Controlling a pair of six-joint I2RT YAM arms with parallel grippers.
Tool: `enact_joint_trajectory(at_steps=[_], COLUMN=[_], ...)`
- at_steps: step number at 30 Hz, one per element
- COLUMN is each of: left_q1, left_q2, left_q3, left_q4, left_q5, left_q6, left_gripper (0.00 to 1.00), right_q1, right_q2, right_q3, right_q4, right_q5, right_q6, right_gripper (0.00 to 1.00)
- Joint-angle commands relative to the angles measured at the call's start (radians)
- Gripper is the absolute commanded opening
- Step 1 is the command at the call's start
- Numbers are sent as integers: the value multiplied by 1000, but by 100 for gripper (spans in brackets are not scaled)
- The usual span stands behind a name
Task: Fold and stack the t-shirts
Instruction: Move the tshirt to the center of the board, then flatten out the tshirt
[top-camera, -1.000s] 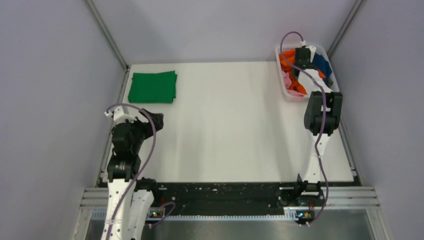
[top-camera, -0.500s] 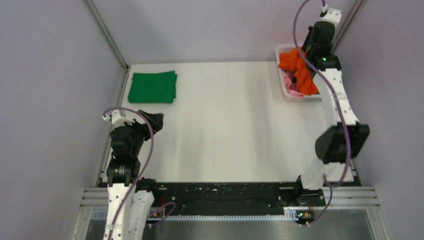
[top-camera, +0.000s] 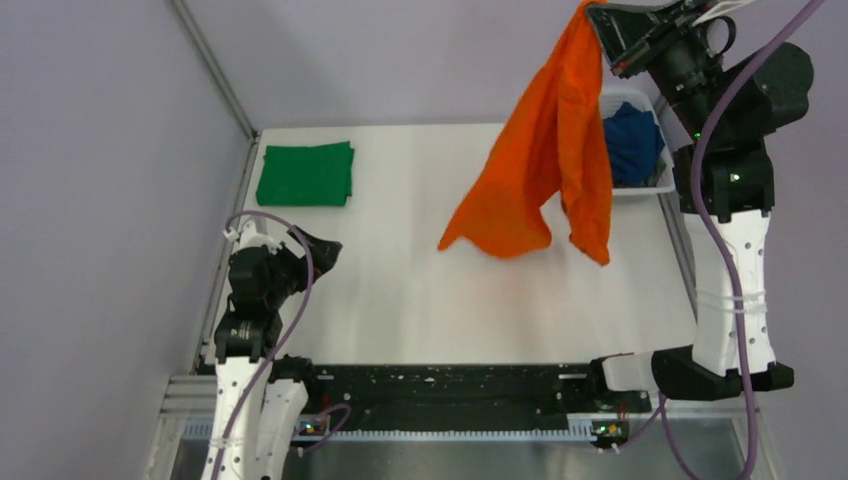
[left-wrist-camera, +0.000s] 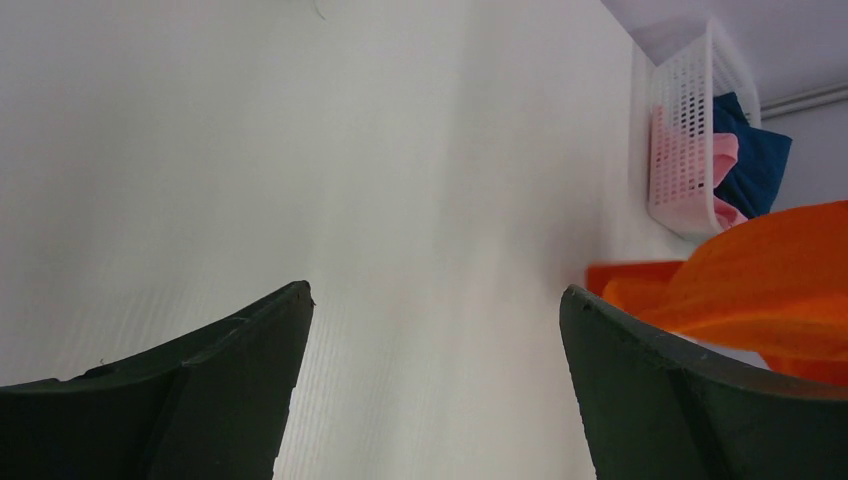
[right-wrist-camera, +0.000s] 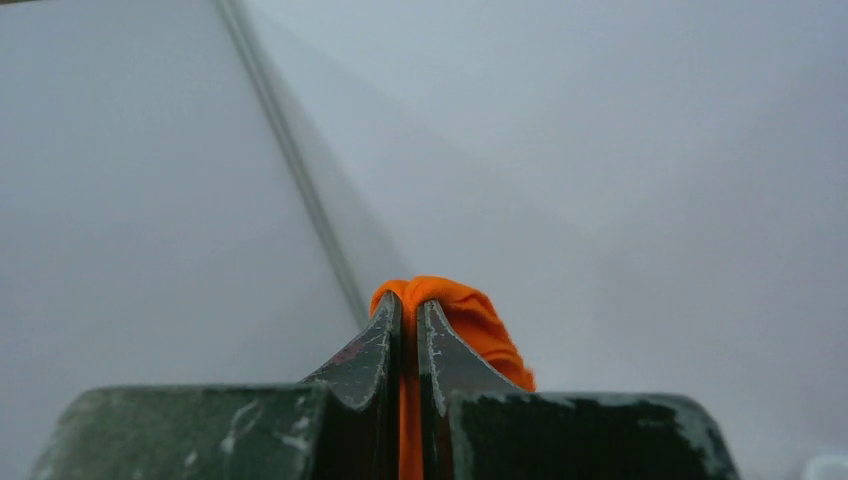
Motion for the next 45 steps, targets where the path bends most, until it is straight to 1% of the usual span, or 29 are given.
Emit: enact_joint_trajectory(at_steps=[1, 3, 5, 6, 8, 10, 12, 13, 15, 17, 20, 22, 24, 25, 26, 27, 32, 34, 36, 40, 44, 45], left_q1=[1, 1, 1, 1, 2, 2, 1, 1, 0, -4, -45, -135, -242, -290, -326, -349, -421, -449, -476, -542, -593, -603], left_q2=[-45, -55, -60, -60, -62, -64, -60, -52, -19, 52, 199, 308, 417, 475, 539, 600, 889, 981, 1065, 1200, 1289, 1305], left_q3=[-22, -30, -30, -29, -29, -50, -95, -125, -192, -236, -214, -171, -120, -96, -73, -53, 51, 114, 185, 315, 374, 380], left_q4=[-6, -6, -7, -11, -19, -13, 32, 66, 163, 256, 320, 331, 344, 362, 385, 411, 489, 488, 471, 444, 445, 451], left_q5=[60, 70, 94, 109, 122, 142, 185, 208, 261, 289, 267, 193, 114, 100, 115, 134, 153, 143, 135, 144, 168, 176], left_q6=[-7, -11, -14, -11, -16, -34, -59, -79, -120, -142, -122, -108, -100, -96, -85, -78, -72, -68, -64, -58, -63, -68], left_gripper=[98, 98, 98, 98, 98, 98, 99, 99, 99, 99, 99, 99, 99, 98, 97, 94, 75, 71, 66, 57, 50, 45], right_q1=[6, 7, 7, 6, 8, 8, 7, 7, 8, 7, 6, 5, 6, 6, 6, 5, 6, 6, 6, 6, 6, 5], right_q2=[60, 34, -9, -31, -77, -143, -243, -297, -402, -491, -540, -557, -576, -585, -599, -611, -680, -710, -733, -760, -760, -760], right_q3=[25, -70, -201, -261, -361, -477, -651, -765, -993, -1186, -1401, -1439, -1443, -1439, -1437, -1434, -1411, -1401, -1395, -1396, -1387, -1386], right_q4=[37, 128, 246, 268, 237, 141, 59, 40, 28, 13, 9, -18, -59, -79, -99, -121, -217, -242, -259, -275, -296, -297], right_q5=[-321, -392, -403, -389, -357, -296, -168, -94, 38, 114, 130, 152, 195, 222, 259, 275, 427, 454, 463, 483, 516, 520], right_q6=[214, 295, 364, 370, 340, 247, 160, 135, 127, 128, 141, 142, 129, 121, 112, 107, 82, 74, 69, 62, 52, 52], right_gripper=[0, 0, 0, 0, 0, 0, 0, 0, 0, 0, 0, 0, 0, 0, 0, 0, 0, 0, 0, 0, 0, 0])
